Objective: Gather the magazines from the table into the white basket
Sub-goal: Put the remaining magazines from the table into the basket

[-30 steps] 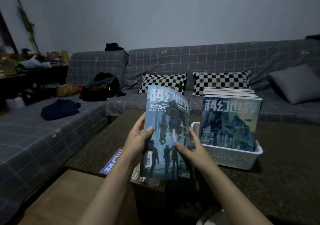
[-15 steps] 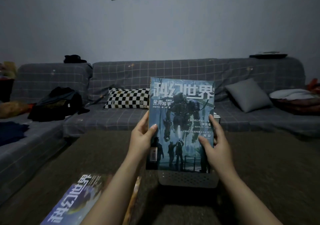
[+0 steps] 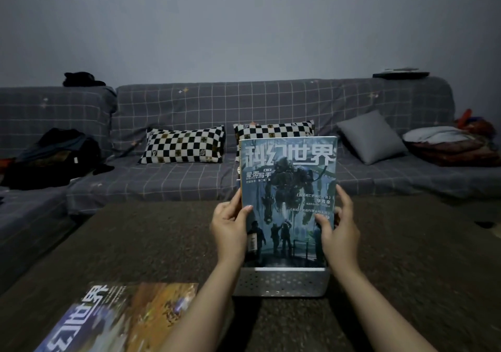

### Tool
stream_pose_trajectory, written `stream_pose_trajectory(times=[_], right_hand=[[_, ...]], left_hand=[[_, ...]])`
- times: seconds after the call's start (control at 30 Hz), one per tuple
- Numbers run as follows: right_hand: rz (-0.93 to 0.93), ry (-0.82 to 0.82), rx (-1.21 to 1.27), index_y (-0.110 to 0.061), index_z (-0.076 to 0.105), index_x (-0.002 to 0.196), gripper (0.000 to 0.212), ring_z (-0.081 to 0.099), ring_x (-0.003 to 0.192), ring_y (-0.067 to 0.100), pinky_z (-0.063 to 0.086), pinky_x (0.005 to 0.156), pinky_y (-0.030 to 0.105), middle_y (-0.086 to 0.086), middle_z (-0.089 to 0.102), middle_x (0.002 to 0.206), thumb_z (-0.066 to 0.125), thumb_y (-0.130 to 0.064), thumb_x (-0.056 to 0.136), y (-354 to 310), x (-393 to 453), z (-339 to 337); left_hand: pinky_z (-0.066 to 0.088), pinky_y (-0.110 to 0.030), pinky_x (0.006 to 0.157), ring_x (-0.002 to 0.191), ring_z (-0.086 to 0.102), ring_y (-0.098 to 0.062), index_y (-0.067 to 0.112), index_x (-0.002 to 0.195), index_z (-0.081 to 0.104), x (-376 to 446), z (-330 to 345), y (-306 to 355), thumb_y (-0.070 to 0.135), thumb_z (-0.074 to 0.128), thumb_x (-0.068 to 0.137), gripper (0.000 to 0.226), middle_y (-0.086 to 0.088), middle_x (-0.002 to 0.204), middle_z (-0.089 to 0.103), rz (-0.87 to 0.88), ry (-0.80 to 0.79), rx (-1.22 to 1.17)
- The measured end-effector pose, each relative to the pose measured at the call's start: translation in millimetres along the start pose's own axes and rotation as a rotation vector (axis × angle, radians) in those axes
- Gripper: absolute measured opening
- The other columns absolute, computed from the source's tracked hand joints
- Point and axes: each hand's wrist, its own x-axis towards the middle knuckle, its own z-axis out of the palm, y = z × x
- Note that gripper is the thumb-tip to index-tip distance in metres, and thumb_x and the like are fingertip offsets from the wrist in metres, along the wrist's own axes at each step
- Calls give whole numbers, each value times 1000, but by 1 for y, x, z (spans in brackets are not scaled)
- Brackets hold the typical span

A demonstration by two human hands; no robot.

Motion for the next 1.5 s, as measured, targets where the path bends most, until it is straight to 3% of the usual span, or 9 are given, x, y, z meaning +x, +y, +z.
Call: stream_pose_trajectory(times=[0.13, 0.37, 0.63, 0.83, 1.0, 1.1, 1.27, 1.4, 1.5], right_hand=[[69, 1, -16, -27, 37, 136, 57, 57, 99, 20, 47, 71, 28, 13, 58, 118, 64, -16, 86, 16, -6, 6], [156, -42, -112, -24, 43, 131, 57, 57, 80, 17, 48, 65, 27, -1, 51, 99, 70, -17, 81, 37, -28, 11], [156, -3, -68, -18, 43, 135, 55, 50, 103, 16, 41, 79, 27, 10, 46, 124, 65, -11, 85, 27, -39, 19], [124, 54, -1, -18, 48, 131, 49, 50, 91, 16, 42, 71, 25, 6, 47, 105, 62, -5, 85, 28, -35, 15], [132, 53, -16, -20, 50, 126, 47, 49, 90, 17, 40, 69, 24, 3, 46, 100, 63, -4, 84, 33, -25, 21], [95, 56, -107, -21, 49, 126, 49, 44, 97, 19, 37, 76, 29, 6, 51, 97, 66, -7, 82, 40, -22, 23], [140, 38, -128, -28, 42, 132, 55, 45, 94, 11, 43, 73, 29, 8, 46, 116, 61, -5, 86, 44, -29, 26], [154, 8, -113, -25, 39, 137, 58, 48, 101, 14, 43, 81, 27, 10, 41, 125, 58, -2, 87, 38, -37, 21], [119, 39, -112, -19, 37, 138, 59, 40, 109, 13, 39, 86, 26, 9, 35, 131, 61, -8, 86, 26, -53, 22]], left_hand=[[47, -6, 69, 73, 52, -3, 33, 125, 52, -12, -4, -16, 9, 71, 81, 53, 5, 87, 53, 14, 44, 85], [40, 1, 65, 77, 53, 4, 18, 121, 63, -30, -15, -40, 9, 74, 78, 45, 12, 84, 56, -104, 57, 243], [37, -9, 58, 69, 52, 6, 13, 107, 72, -24, -20, -36, 17, 70, 83, 24, 12, 79, 59, -128, -8, 406], [46, -21, 63, 71, 57, -7, 7, 99, 73, -24, -20, -33, 22, 64, 89, 20, 0, 83, 64, -67, -3, 460], [41, -20, 66, 77, 58, -12, 5, 102, 73, -20, -16, -34, 20, 65, 88, 22, -4, 88, 66, -87, 14, 438], [39, -13, 60, 75, 58, -9, 7, 102, 74, -21, -16, -36, 22, 64, 89, 22, 0, 86, 66, -94, 6, 447], [43, -18, 58, 74, 61, -10, 10, 103, 74, -24, -17, -42, 24, 61, 91, 23, -3, 89, 71, -107, -40, 476], [51, -22, 63, 72, 59, -5, 12, 108, 73, -23, -20, -41, 25, 60, 91, 24, -1, 93, 72, -120, -81, 449], [45, -4, 56, 77, 53, 6, 12, 124, 62, -27, -23, -37, 25, 59, 92, 35, 9, 102, 65, -112, -138, 401]])
